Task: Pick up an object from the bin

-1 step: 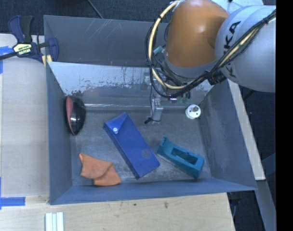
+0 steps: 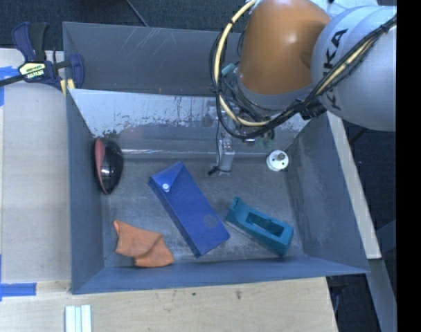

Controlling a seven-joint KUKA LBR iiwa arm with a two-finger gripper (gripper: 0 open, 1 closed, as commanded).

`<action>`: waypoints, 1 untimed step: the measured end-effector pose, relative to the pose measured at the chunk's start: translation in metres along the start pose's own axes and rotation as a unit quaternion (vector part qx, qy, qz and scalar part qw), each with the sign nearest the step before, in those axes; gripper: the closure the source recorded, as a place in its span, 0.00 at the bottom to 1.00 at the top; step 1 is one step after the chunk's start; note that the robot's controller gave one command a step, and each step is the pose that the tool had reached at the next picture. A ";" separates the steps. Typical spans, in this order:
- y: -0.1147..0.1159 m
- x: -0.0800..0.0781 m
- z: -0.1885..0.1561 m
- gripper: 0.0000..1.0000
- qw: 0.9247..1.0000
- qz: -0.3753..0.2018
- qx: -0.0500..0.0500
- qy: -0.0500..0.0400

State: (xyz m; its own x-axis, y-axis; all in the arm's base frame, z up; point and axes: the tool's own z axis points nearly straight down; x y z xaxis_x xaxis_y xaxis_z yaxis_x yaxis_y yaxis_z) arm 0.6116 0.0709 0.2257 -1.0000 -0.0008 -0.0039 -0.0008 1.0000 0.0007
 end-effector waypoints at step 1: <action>0.014 -0.010 0.041 0.00 1.000 -0.010 0.000 -0.004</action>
Offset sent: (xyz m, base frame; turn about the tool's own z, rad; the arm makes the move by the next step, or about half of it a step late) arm -0.0036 0.0392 -0.1036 -0.0791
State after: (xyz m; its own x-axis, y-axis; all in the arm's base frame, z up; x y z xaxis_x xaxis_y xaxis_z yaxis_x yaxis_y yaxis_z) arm 0.6217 0.0846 0.1845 -0.9997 -0.0209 -0.0127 -0.0209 0.9998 0.0007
